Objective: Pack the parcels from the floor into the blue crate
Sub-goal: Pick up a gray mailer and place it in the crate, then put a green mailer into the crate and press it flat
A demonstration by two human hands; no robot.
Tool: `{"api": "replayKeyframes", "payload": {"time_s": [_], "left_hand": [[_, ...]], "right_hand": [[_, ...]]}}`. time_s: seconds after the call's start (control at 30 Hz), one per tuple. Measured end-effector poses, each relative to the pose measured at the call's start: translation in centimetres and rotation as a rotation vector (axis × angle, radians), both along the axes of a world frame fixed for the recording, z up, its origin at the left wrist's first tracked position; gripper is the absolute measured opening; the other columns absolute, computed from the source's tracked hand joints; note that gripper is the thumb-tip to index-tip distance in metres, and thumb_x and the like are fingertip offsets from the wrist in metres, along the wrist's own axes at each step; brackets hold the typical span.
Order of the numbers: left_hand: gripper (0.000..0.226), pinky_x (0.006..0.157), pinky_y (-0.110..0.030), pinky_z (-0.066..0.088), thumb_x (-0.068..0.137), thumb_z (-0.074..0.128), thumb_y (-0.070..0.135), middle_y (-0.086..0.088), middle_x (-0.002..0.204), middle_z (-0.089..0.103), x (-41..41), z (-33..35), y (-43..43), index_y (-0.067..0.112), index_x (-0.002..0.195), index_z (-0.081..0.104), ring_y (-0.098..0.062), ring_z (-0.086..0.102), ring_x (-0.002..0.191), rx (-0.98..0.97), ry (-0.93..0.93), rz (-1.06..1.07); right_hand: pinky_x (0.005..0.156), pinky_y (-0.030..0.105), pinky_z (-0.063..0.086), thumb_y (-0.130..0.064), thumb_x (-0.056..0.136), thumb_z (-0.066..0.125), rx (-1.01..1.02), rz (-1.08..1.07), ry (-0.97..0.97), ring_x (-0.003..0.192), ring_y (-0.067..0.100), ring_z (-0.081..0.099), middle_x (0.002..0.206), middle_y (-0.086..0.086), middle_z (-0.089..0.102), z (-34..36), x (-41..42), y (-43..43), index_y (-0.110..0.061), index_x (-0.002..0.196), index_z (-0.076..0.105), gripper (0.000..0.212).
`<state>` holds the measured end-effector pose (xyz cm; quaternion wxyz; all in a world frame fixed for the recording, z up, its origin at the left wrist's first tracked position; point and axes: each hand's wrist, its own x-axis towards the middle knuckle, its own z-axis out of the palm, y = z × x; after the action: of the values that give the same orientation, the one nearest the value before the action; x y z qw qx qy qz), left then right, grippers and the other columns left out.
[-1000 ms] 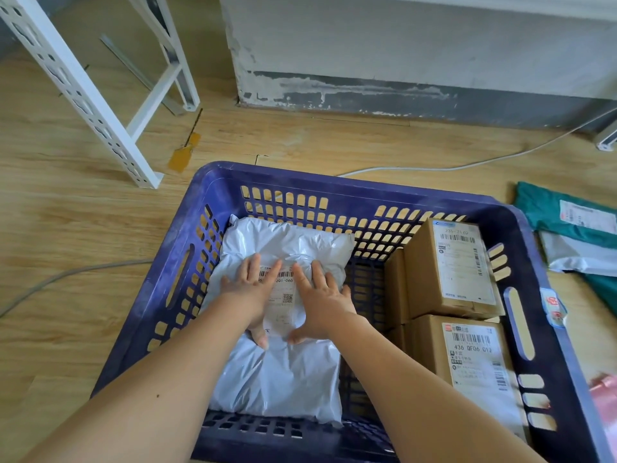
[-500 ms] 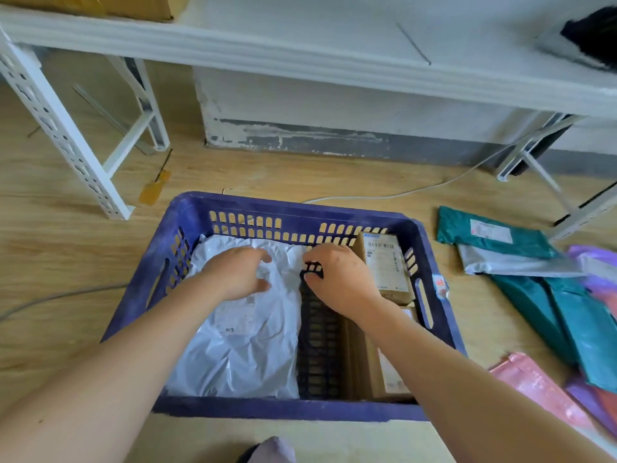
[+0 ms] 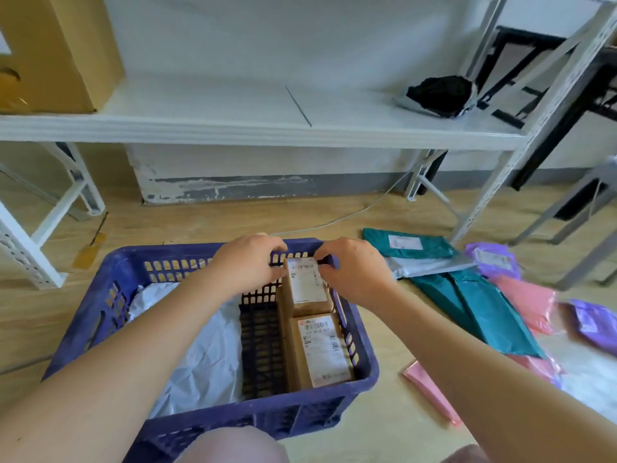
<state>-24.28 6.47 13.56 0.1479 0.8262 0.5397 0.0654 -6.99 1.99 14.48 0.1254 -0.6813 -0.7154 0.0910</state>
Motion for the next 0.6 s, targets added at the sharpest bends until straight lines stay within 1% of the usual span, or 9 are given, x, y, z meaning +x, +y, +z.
{"api": "replayKeyframes", "payload": {"time_s": [0.1,0.17,0.23,0.4,0.53,0.6], "left_hand": [[0.043,0.091,-0.034,0.045,0.088,0.059,0.035,0.004,0.130,0.054,2.8,1.8,-1.0,0.029,0.129,0.050,-0.018,0.052,0.116,0.040,-0.016,-0.059],[0.036,0.084,-0.032,0.045,0.088,0.056,0.030,0.004,0.123,0.057,4.9,2.7,-1.6,0.029,0.124,0.054,-0.018,0.054,0.109,0.063,-0.035,-0.107],[0.032,0.081,-0.032,0.046,0.086,0.056,0.028,0.005,0.117,0.059,6.1,3.1,-1.9,0.029,0.118,0.057,-0.017,0.055,0.103,0.069,-0.066,-0.128],[0.041,0.089,-0.035,0.047,0.087,0.059,0.036,0.007,0.128,0.053,11.5,4.1,-3.6,0.029,0.126,0.051,-0.015,0.053,0.114,0.096,-0.053,-0.239],[0.041,0.086,-0.033,0.048,0.089,0.056,0.032,0.005,0.133,0.050,15.9,4.4,-5.1,0.029,0.130,0.048,-0.016,0.051,0.118,0.135,-0.066,-0.329],[0.042,0.085,-0.033,0.048,0.090,0.054,0.031,0.005,0.134,0.050,18.1,4.0,-5.7,0.029,0.131,0.048,-0.017,0.050,0.118,0.145,-0.083,-0.358]], "right_hand": [[0.083,0.030,0.046,-0.025,0.089,0.052,0.023,-0.055,0.006,0.107,0.020,0.056,0.120,-0.002,0.063,1.4,2.7,-1.6,-0.028,0.114,0.064,0.028],[0.083,0.031,0.047,-0.024,0.089,0.052,0.036,-0.098,0.017,0.106,0.020,0.056,0.117,-0.001,0.064,2.2,4.7,-2.9,-0.028,0.113,0.064,0.027],[0.084,0.032,0.049,-0.023,0.087,0.053,0.043,-0.135,0.031,0.105,0.019,0.056,0.115,-0.002,0.064,2.5,5.8,-3.5,-0.028,0.110,0.065,0.026],[0.085,0.031,0.047,-0.024,0.088,0.053,0.065,-0.273,0.041,0.105,0.019,0.059,0.116,-0.002,0.065,3.1,10.8,-6.7,-0.027,0.112,0.066,0.027],[0.085,0.032,0.051,-0.022,0.085,0.054,0.085,-0.381,0.073,0.102,0.021,0.062,0.112,-0.001,0.068,2.6,14.8,-9.0,-0.028,0.106,0.069,0.026],[0.085,0.030,0.049,-0.021,0.085,0.055,0.087,-0.440,0.088,0.102,0.020,0.061,0.112,-0.002,0.068,2.3,16.8,-10.1,-0.028,0.106,0.069,0.026]]}}
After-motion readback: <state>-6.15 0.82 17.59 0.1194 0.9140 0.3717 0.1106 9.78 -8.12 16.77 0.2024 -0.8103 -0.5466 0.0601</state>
